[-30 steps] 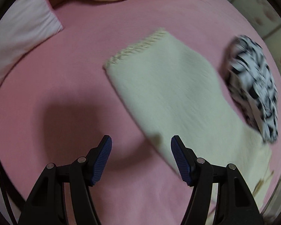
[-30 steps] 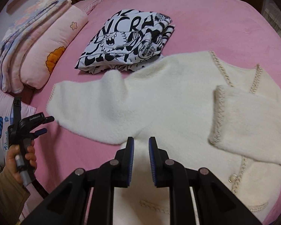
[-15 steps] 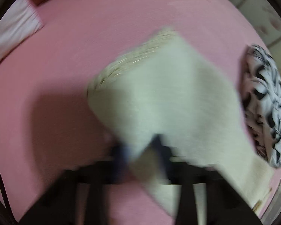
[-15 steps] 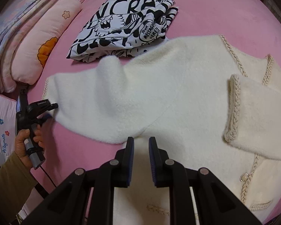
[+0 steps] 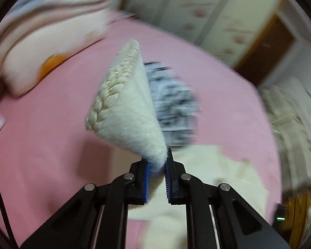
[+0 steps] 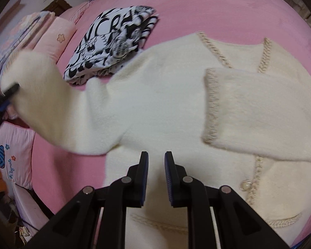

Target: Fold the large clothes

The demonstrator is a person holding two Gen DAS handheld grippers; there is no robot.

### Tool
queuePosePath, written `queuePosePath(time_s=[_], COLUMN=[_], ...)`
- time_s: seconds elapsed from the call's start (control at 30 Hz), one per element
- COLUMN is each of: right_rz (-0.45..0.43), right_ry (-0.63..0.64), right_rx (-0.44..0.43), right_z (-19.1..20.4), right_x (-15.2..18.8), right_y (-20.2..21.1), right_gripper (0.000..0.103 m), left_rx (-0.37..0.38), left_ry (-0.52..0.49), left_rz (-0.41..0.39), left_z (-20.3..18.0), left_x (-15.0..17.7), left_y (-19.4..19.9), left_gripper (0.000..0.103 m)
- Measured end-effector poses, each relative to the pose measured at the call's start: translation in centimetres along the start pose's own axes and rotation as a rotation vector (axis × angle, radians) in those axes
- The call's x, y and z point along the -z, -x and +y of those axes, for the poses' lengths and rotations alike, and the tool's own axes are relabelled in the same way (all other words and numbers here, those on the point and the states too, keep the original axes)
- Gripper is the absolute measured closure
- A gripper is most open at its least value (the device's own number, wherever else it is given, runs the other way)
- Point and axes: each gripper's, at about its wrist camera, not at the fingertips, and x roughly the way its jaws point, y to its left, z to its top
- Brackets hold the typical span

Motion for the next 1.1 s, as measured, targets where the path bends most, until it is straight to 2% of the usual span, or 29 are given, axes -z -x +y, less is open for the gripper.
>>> queuePosePath(time_s=[0.1,0.17,0.23,0.3,0.33,0.37,0.4,0.47,0.5,0.53,0.57,0.63,0.7,0.73,0.8,0.83,0.9,1.03,1.1], right_rz=[-0.040,-0.052,-0.055,-0.058,-0.056,-0.049,-0.043,-0.041,-0.041,-0.046,-0.056,-0.100,-0.125,-0.126,-0.127,-0.127,-0.128,-0.121,-0.109], right_ry=[-0.028,-0.038,-0.043,-0.033,-0.028,-0.026,-0.026,-0.033,-0.036,-0.039,-0.044,-0.060,-0.077,-0.079,-0.066,-0.052,-0.027,-0.015,-0.038], right_rx=[-0.009,0.009,0.036,0.074,0.091,0.106,0.115,0.119,0.114,0.112,0.105,0.072,0.025,-0.001,-0.018,-0.031,-0.036,-0.012,0.000], right_z=[-4.7,-7.9,-12.0,-15.6,-17.2,-19.0,-20.5,-23.6,-24.6,-25.5,-25.9,-26.6,-26.8,-26.7,-26.1,-25.8,-25.1,-24.3,-24.6], right_x=[0.7,1.4,2.2,3.0,3.4,3.8,4.0,4.4,4.4,4.4,4.4,4.1,3.4,2.7,1.4,0.7,-0.5,-4.7,-6.1], right_y=[1.8,2.7,3.9,4.8,5.1,5.4,5.6,6.2,6.4,6.7,6.9,7.8,8.0,7.7,6.9,6.4,5.3,1.0,-1.0], right_gripper=[0.087,0.087,0.087,0.087,0.087,0.087,0.087,0.087,0.086,0.075,0.061,0.051,0.050,0.050,0.050,0.050,0.049,0.049,0.049], left_rx=[0.101,0.132,0.147,0.148,0.128,0.107,0.093,0.074,0.058,0.032,0.025,0.022,0.009,-0.003,-0.061,-0.091,-0.155,-0.322,-0.358], left_ry=[-0.108,-0.141,-0.171,-0.200,-0.238,-0.264,-0.296,-0.319,-0.320,-0.324,-0.328,-0.333,-0.340,-0.336,-0.312,-0.297,-0.275,-0.224,-0.193], left_rz=[-0.027,-0.006,0.047,0.100,0.150,0.188,0.261,0.377,0.428,0.474,0.483,0.449,0.389,0.362,0.283,0.249,0.211,0.190,0.199], left_z=[-9.3,-14.2,-19.4,-22.9,-25.0,-25.5,-26.8,-26.8,-27.0,-27.3,-27.2,-26.9,-26.6,-26.0,-24.0,-22.6,-19.0,-11.7,-9.0], left_x=[1.6,3.6,6.8,10.4,12.7,14.9,17.0,20.7,21.5,22.2,22.4,21.6,20.4,19.5,17.6,16.6,14.5,11.5,10.7], left_y=[-0.4,-1.9,-5.0,-7.4,-9.7,-10.5,-12.6,-14.1,-15.1,-15.8,-16.0,-14.9,-13.2,-12.4,-10.4,-9.6,-8.9,-10.3,-11.6], left_gripper=[0.093,0.093,0.092,0.091,0.090,0.079,0.069,0.066,0.066,0.066,0.066,0.066,0.063,0.059,0.042,0.038,0.037,0.037,0.037])
